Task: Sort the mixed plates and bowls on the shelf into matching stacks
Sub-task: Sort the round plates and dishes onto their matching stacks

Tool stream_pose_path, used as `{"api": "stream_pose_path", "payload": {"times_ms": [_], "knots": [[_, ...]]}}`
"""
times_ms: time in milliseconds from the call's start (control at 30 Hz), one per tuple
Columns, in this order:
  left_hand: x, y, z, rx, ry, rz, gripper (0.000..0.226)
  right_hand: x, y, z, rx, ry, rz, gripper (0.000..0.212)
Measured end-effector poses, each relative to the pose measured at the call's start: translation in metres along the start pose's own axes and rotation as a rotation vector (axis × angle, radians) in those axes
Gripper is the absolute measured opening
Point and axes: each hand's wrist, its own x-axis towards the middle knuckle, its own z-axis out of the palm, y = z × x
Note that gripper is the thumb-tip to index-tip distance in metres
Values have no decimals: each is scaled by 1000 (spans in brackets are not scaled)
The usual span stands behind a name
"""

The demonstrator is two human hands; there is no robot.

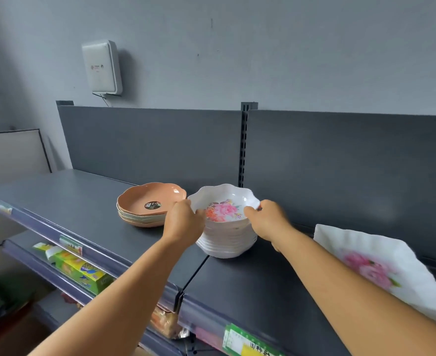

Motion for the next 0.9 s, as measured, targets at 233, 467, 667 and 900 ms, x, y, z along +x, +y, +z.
{"api": "stream_pose_path", "payload": {"times_ms": [233,467,667,900], "knots": [[15,-8,1,57,-114,112,16,3,1,15,-196,61,66,38],[0,-4,-3,392,-126,337,27,-26,3,10,-301,65,-5,29],[-37,23,10,392,-216,578,44,-69,20,-23,-552,107,-117,44],[-96,79,50,312,-346,732,46,-112,76,-96,-651,202,-97,31]]}}
